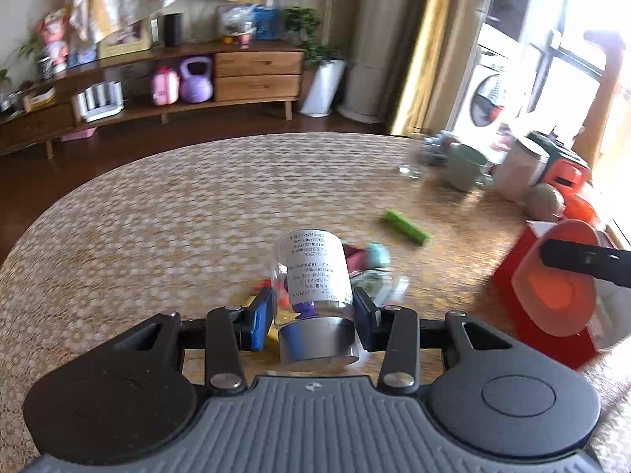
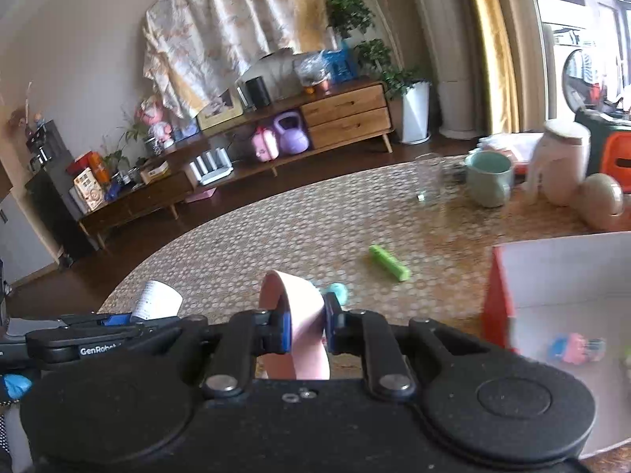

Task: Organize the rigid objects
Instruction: 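Carry the bottle and pink heart into the box and open both tools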

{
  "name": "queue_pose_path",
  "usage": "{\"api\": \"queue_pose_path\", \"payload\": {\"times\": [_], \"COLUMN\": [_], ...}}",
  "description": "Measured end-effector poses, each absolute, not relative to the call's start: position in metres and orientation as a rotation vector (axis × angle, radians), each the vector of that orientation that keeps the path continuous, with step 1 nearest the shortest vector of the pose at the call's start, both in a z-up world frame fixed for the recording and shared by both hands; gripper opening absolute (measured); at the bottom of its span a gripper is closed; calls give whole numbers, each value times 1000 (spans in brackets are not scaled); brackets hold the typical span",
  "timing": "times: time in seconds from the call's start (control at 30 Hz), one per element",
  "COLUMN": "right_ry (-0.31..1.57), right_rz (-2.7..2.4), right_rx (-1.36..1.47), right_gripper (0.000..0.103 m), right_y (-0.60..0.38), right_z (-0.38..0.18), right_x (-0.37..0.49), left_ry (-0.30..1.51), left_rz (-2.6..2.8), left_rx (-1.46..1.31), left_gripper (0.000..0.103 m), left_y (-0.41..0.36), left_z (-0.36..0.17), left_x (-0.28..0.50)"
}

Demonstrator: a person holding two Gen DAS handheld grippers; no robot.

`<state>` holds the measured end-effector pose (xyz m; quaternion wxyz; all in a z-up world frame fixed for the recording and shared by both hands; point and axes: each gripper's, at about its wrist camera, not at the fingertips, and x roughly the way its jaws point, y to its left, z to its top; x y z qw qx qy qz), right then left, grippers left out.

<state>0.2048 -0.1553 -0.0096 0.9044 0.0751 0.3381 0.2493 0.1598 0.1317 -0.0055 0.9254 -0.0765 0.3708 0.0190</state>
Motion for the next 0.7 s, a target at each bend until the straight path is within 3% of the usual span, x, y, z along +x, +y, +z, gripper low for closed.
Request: {"api": "queue_pose_path", "payload": {"times": [0.7], "right_ry": [655], "right_rz": [310], "right_rx": [237], "right_gripper": [14], "right_y": [-304], "right_z": [-12], "right_x": [203], "left_ry": [776], "left_rz": [-232], "left_rx": [-39], "left_gripper": [42], "left_y": [-47], "left_z": [24], "left_x": [180]}}
